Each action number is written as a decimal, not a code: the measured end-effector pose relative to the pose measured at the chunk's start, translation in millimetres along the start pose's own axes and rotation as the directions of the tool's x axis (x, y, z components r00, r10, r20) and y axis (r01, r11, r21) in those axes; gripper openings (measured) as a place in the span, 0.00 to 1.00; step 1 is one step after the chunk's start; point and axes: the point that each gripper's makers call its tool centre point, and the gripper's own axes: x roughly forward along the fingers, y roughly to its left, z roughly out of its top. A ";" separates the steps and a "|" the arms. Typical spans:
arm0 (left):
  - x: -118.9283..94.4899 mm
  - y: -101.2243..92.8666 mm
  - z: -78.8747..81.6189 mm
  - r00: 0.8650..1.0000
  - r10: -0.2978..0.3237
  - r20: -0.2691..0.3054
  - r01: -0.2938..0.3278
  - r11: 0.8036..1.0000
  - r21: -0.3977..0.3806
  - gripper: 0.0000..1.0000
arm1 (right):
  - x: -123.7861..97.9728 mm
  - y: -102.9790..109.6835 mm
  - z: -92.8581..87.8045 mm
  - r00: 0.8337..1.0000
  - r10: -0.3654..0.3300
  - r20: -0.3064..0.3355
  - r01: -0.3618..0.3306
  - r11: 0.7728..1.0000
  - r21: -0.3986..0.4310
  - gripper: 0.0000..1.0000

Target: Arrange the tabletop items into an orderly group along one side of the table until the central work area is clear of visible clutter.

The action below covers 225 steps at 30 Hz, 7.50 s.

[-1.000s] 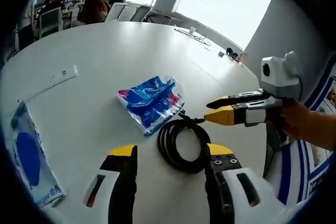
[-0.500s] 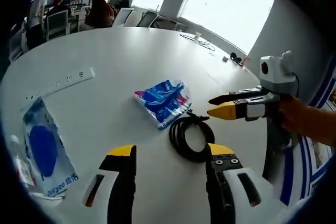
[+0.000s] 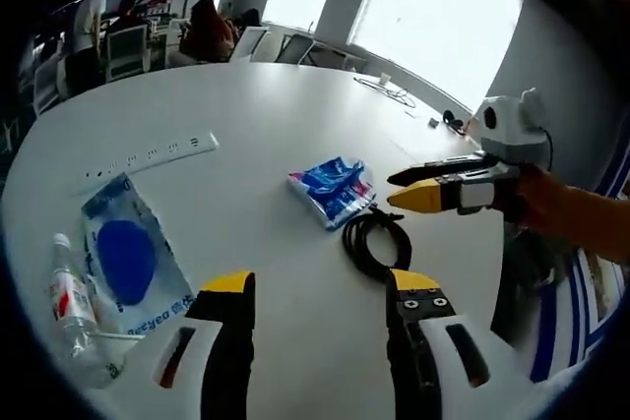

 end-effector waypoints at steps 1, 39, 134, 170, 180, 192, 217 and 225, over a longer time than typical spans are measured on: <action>-4.1 2.6 -1.0 1.000 0.006 0.002 -0.006 1.000 -0.002 0.53 | 1.7 3.3 1.9 1.000 0.006 0.002 -0.006 1.000 -0.001 0.35; -155.8 108.9 -45.1 0.978 0.194 0.077 -0.184 0.976 -0.119 0.55 | 58.2 130.6 32.1 0.968 0.237 -0.075 -0.248 0.950 -0.191 0.44; -200.0 188.8 -91.3 0.951 0.287 0.114 -0.241 0.920 -0.309 0.53 | 119.8 278.3 -44.2 0.299 0.784 -0.544 -0.901 0.420 0.111 0.00; -208.3 180.8 -98.5 0.946 0.290 0.144 -0.230 0.915 -0.330 0.52 | 96.0 277.6 -73.8 0.612 0.219 -0.760 -0.765 -0.078 -0.639 0.00; -206.9 179.6 -100.3 0.946 0.289 0.148 -0.226 0.913 -0.339 0.52 | 91.3 278.7 -92.8 0.599 0.161 -0.784 -0.756 -0.209 -0.620 0.00; -204.3 177.8 -100.6 0.946 0.287 0.149 -0.224 0.914 -0.338 0.53 | 98.1 273.2 -98.5 0.612 0.145 -0.778 -0.744 -0.230 -0.628 0.00; -206.5 174.9 -105.9 0.956 0.260 0.136 -0.210 0.931 -0.299 0.60 | 95.4 277.2 -100.2 0.604 0.162 -0.781 -0.756 -0.195 -0.625 0.11; -205.1 173.8 -108.1 0.960 0.251 0.124 -0.208 0.936 -0.283 0.62 | 88.7 282.7 -87.0 0.602 0.228 -0.765 -0.763 -0.119 -0.636 0.18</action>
